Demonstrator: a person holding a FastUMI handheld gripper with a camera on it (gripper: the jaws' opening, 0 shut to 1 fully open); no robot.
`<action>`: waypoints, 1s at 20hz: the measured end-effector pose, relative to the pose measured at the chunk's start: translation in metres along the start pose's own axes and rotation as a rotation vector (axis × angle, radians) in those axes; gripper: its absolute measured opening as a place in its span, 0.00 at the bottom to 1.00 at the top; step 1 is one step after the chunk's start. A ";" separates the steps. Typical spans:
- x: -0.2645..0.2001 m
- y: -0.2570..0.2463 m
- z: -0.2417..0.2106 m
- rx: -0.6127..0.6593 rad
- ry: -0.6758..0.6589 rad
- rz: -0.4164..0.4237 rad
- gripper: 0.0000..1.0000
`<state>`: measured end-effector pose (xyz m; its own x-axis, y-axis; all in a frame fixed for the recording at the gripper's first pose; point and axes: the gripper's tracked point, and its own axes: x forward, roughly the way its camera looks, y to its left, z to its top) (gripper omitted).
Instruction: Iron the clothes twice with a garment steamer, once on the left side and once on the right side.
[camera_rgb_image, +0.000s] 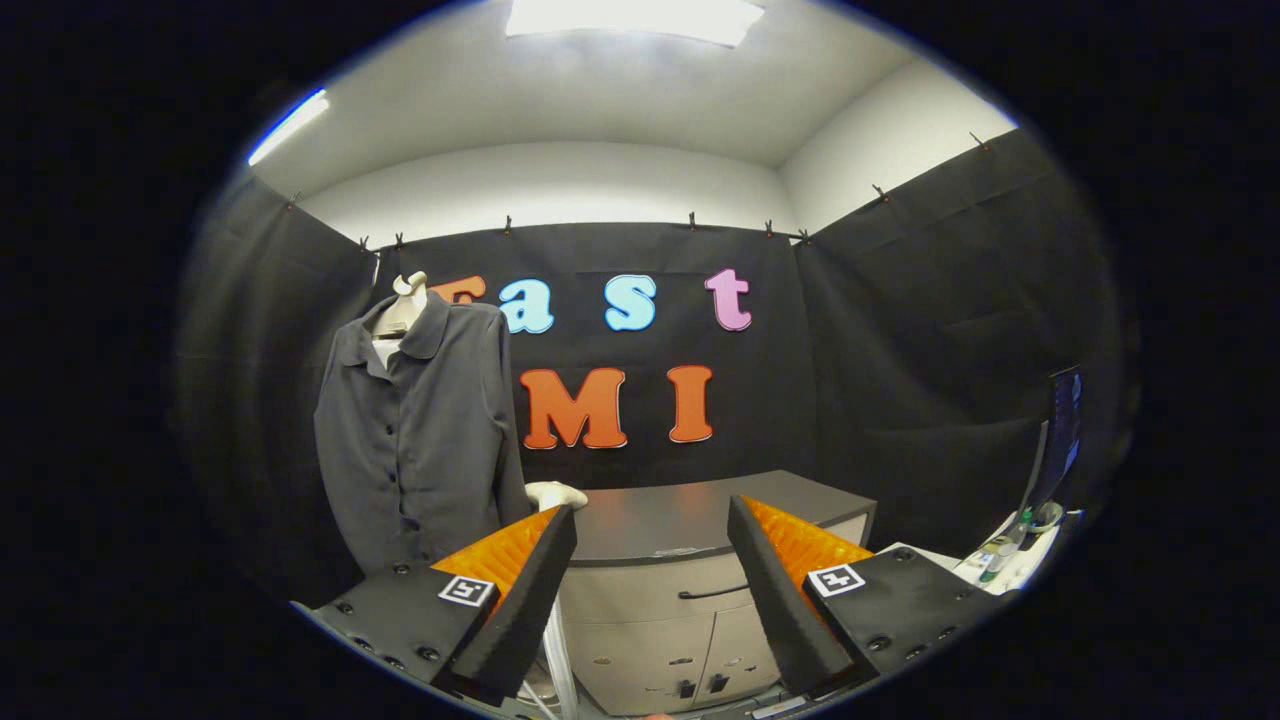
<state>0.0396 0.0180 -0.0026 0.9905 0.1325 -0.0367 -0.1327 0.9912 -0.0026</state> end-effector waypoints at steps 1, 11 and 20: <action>0.009 0.006 -0.005 0.022 0.008 0.040 0.98; 0.095 0.074 0.014 0.070 0.087 0.208 0.98; 0.260 0.104 -0.056 -0.008 0.318 0.133 0.99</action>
<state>0.2810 0.1547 -0.0680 0.9039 0.2507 -0.3464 -0.2617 0.9650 0.0157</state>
